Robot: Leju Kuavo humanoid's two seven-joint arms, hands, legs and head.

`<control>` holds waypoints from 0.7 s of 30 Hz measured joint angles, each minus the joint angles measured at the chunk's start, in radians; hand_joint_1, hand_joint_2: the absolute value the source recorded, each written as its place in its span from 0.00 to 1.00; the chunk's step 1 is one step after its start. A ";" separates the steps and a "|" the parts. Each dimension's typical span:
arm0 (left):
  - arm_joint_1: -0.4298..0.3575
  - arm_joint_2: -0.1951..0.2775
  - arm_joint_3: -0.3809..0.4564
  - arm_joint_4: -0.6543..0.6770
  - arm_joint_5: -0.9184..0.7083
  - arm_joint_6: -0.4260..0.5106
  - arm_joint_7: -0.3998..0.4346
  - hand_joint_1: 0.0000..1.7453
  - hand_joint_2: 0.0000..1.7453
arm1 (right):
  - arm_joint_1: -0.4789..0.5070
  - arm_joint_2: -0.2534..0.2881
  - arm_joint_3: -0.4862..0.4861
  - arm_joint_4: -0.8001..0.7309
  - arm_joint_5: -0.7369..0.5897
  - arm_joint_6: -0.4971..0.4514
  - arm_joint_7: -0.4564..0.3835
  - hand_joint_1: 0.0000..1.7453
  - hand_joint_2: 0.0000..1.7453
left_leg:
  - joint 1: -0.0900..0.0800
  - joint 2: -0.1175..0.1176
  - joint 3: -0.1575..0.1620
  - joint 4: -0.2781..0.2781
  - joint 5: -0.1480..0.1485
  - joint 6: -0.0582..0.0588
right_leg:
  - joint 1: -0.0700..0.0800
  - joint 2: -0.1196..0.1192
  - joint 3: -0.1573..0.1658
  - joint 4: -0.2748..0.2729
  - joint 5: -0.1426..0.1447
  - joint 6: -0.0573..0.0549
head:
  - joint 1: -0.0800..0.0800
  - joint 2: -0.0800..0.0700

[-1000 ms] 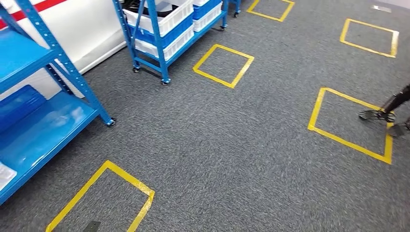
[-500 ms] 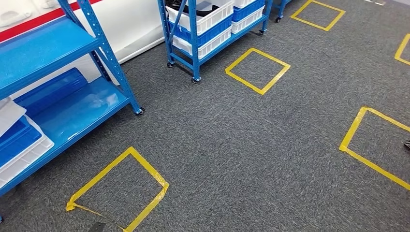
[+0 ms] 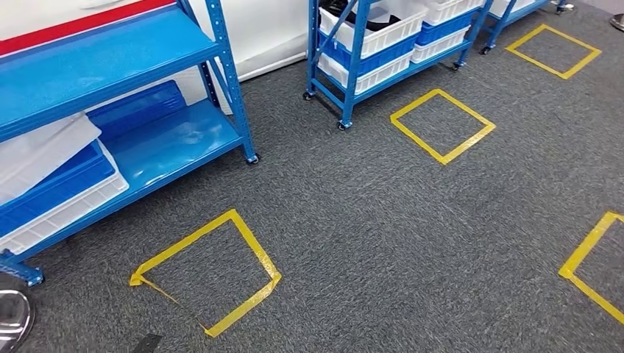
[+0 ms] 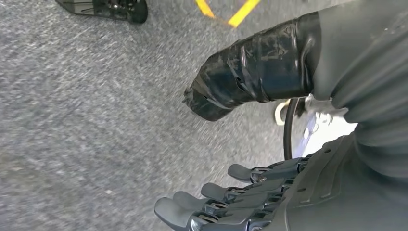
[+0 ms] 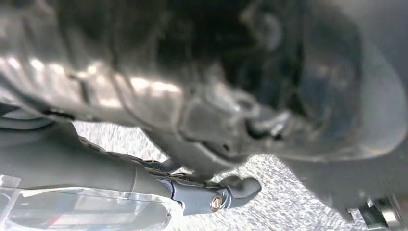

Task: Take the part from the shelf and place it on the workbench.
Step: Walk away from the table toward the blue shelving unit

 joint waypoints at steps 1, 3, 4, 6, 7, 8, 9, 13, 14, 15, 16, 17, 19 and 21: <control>0.001 -0.001 0.000 0.000 0.001 -0.001 0.001 0.00 1.00 | 0.000 0.000 0.002 0.000 0.009 0.000 0.001 0.00 0.00 | 0.001 -0.016 0.000 0.003 -0.001 -0.002 | -0.002 0.007 0.020 -0.055 0.041 -0.001 | 0.000 0.000; 0.000 -0.002 0.000 0.000 0.003 -0.005 0.003 0.00 1.00 | -0.003 0.000 0.009 0.000 0.032 0.000 0.003 0.00 0.00 | 0.001 -0.045 -0.003 0.011 -0.005 -0.008 | -0.008 0.053 0.074 -0.190 0.107 -0.003 | -0.001 0.000; -0.001 -0.002 0.000 0.000 0.003 -0.006 0.004 0.00 1.00 | -0.004 0.000 0.014 0.000 0.043 0.000 0.006 0.00 0.00 | 0.001 -0.057 -0.007 0.014 -0.005 -0.012 | -0.010 0.070 0.090 -0.231 0.120 -0.004 | -0.001 0.000; 0.000 -0.002 0.000 0.000 0.002 -0.009 0.007 0.00 1.00 | -0.007 0.000 0.022 0.000 0.059 0.000 0.011 0.00 0.00 | 0.003 -0.080 -0.014 0.015 -0.003 -0.024 | -0.008 0.074 0.099 -0.252 0.121 -0.009 | -0.002 0.000; 0.003 -0.002 0.000 0.000 0.002 -0.010 0.008 0.00 1.00 | -0.008 0.000 0.024 0.000 0.064 0.000 0.013 0.00 0.00 | 0.005 -0.088 -0.017 0.013 -0.001 -0.031 | -0.007 0.061 0.101 -0.254 0.124 -0.015 | -0.002 0.000; 0.006 -0.002 0.000 0.000 0.001 -0.011 0.008 0.00 1.00 | -0.010 0.001 0.026 -0.001 0.067 0.000 0.014 0.00 0.00 | 0.006 -0.076 -0.022 0.017 -0.005 -0.036 | -0.006 0.049 0.104 -0.259 0.127 -0.022 | -0.002 0.000; 0.007 -0.002 0.000 0.001 0.000 -0.011 0.009 0.00 1.00 | -0.012 0.001 0.028 -0.001 0.068 0.000 0.015 0.00 0.00 | 0.005 -0.050 -0.032 0.035 -0.016 -0.040 | -0.007 0.036 0.107 -0.264 0.130 -0.029 | -0.005 0.000; -0.003 -0.004 0.000 0.001 -0.002 -0.013 0.012 0.00 1.00 | -0.011 0.003 0.036 -0.002 0.073 0.003 0.025 0.00 0.00 | 0.003 0.046 -0.142 0.260 -0.123 -0.052 | 0.000 -0.022 0.108 -0.270 0.131 -0.044 | -0.013 0.000; -0.002 -0.004 0.000 0.001 -0.002 -0.014 0.014 0.00 1.00 | -0.010 0.003 0.038 -0.002 0.076 0.007 0.031 0.00 0.00 | 0.004 0.050 -0.156 0.290 -0.127 -0.053 | 0.001 -0.036 0.109 -0.269 0.129 -0.044 | -0.013 0.000; -0.001 -0.005 0.000 0.001 -0.002 -0.016 0.015 0.00 0.75 | -0.010 0.003 0.041 -0.001 0.081 0.009 0.037 0.00 0.00 | 0.004 0.054 -0.150 0.281 -0.112 -0.053 | 0.002 -0.050 0.110 -0.269 0.127 -0.044 | -0.013 0.000; 0.000 -0.005 0.000 0.001 -0.002 -0.017 0.017 0.00 0.50 | -0.010 0.004 0.044 -0.002 0.087 0.010 0.043 0.00 0.00 | 0.004 0.061 -0.124 0.232 -0.081 -0.051 | 0.002 -0.062 0.111 -0.268 0.124 -0.043 | -0.014 0.000; 0.001 -0.005 0.000 0.001 -0.002 -0.019 0.019 0.00 0.25 | -0.011 0.004 0.046 -0.002 0.093 0.008 0.049 0.00 0.00 | 0.002 0.079 -0.086 0.160 -0.047 -0.048 | 0.003 -0.074 0.114 -0.267 0.121 -0.041 | -0.014 0.000; -0.002 -0.004 0.000 0.001 0.001 -0.022 0.020 0.00 0.00 | -0.012 0.006 0.051 -0.002 0.105 -0.006 0.062 0.00 0.00 | -0.008 0.118 -0.026 0.046 -0.010 -0.035 | 0.007 -0.096 0.119 -0.264 0.114 -0.034 | -0.013 0.000; -0.003 -0.003 0.000 0.001 0.007 -0.024 0.019 0.00 0.00 | -0.013 0.009 0.054 -0.003 0.114 -0.029 0.076 0.00 0.00 | -0.016 0.123 -0.013 0.018 -0.009 -0.021 | 0.010 -0.114 0.124 -0.265 0.110 -0.024 | -0.011 0.000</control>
